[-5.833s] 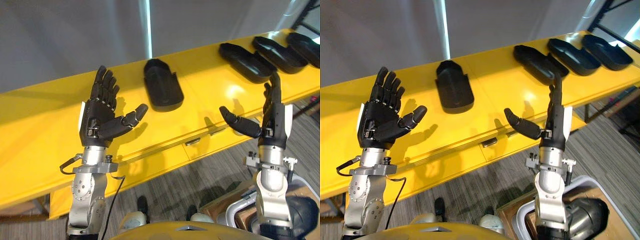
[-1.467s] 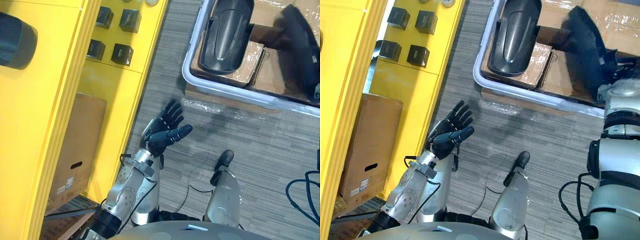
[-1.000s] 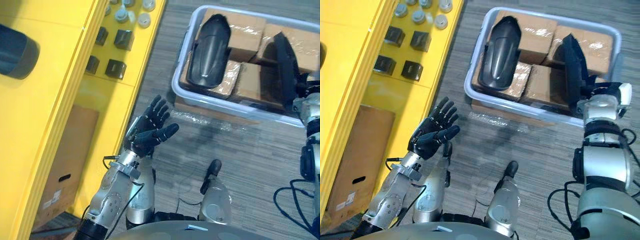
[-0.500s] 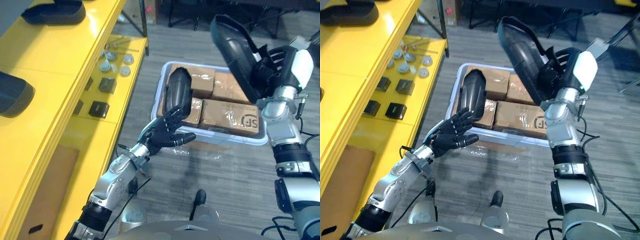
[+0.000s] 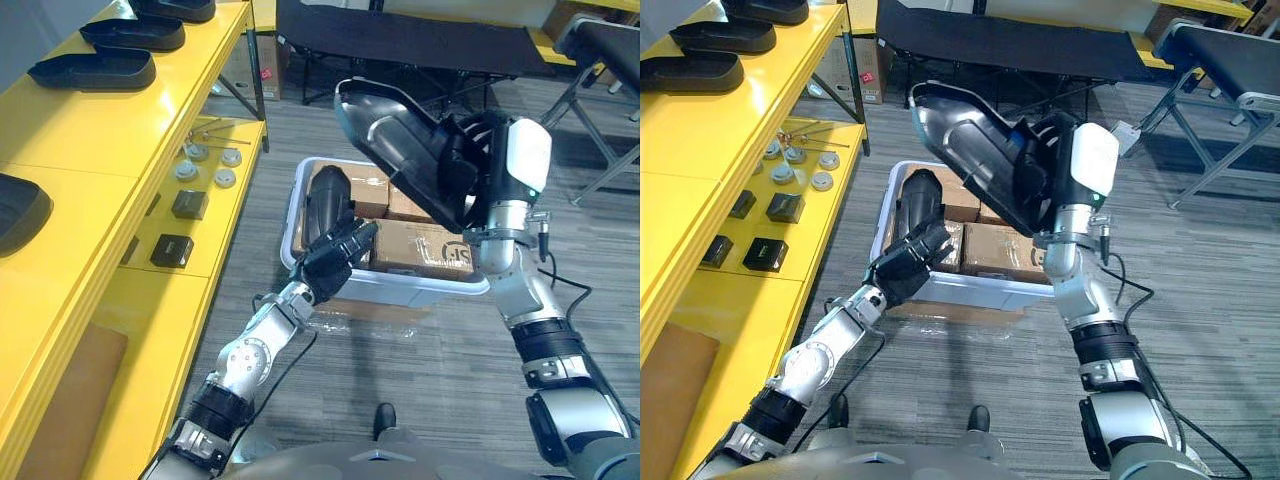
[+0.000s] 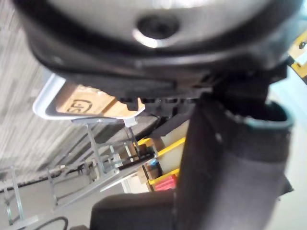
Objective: Walk over and take three plastic housings, then place them on the shelf
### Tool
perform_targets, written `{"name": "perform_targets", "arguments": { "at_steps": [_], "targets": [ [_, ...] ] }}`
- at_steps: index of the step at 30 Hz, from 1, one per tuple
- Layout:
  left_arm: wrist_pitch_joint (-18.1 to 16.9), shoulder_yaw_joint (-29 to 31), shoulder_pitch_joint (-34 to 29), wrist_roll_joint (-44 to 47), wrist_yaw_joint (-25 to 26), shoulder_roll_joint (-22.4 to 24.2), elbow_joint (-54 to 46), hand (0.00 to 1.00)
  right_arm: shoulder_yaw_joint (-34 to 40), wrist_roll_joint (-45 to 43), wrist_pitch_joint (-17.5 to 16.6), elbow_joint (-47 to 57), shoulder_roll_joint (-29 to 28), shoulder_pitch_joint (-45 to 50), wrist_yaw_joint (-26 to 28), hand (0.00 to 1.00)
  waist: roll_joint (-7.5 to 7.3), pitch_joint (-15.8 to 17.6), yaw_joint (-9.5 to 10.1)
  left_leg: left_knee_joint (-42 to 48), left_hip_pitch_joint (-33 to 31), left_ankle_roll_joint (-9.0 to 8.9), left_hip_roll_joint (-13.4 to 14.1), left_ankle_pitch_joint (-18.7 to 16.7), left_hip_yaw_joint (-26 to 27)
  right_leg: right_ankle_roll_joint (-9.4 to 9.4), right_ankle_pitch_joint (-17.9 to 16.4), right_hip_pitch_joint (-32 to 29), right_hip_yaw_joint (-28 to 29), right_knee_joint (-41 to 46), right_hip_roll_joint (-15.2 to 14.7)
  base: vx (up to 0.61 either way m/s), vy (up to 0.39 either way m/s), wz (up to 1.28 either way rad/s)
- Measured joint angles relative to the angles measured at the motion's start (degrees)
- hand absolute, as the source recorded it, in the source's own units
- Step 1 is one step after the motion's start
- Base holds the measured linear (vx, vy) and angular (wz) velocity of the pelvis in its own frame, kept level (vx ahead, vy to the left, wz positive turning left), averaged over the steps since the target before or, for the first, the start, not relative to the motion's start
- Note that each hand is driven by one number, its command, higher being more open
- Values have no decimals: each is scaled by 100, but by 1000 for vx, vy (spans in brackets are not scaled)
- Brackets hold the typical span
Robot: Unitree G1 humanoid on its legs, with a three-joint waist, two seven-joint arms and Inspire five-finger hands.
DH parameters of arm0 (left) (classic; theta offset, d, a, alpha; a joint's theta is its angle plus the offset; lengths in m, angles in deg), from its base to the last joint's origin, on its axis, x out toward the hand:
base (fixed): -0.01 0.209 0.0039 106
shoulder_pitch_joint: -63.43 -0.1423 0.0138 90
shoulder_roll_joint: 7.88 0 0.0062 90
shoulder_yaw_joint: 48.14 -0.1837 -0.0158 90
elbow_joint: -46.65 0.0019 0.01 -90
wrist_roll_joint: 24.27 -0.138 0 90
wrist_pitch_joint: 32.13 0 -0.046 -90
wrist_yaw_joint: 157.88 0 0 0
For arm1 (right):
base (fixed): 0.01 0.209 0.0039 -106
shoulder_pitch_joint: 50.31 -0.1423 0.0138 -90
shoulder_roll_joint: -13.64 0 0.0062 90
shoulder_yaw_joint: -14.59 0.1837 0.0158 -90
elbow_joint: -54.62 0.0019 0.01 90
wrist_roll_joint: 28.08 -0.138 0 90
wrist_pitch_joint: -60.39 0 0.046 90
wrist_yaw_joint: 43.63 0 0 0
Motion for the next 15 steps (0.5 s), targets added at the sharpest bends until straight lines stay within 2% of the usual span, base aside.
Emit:
{"name": "perform_targets", "arguments": {
  "at_steps": [5,10,15],
  "targets": [
    [-139,-23,96,533,-58,91,50,100,-379,24,-20,0,-205,143,2,0,-1,-68,16,2,2,1,-8,0,-19,1,3,24,-18,-6,0,8,-4,1],
    [-228,-205,113,515,-267,92,123,100,-662,218,-20,-4,-432,183,45,0,13,-97,2,2,5,1,-10,0,-39,3,4,34,-25,-7,0,0,0,0],
    [-237,-645,116,288,-467,169,210,100,-995,229,-25,-50,-649,232,79,0,47,-211,29,2,6,2,-12,1,-66,3,4,62,-61,-20,-1,-2,-2,1]
  ]
}}
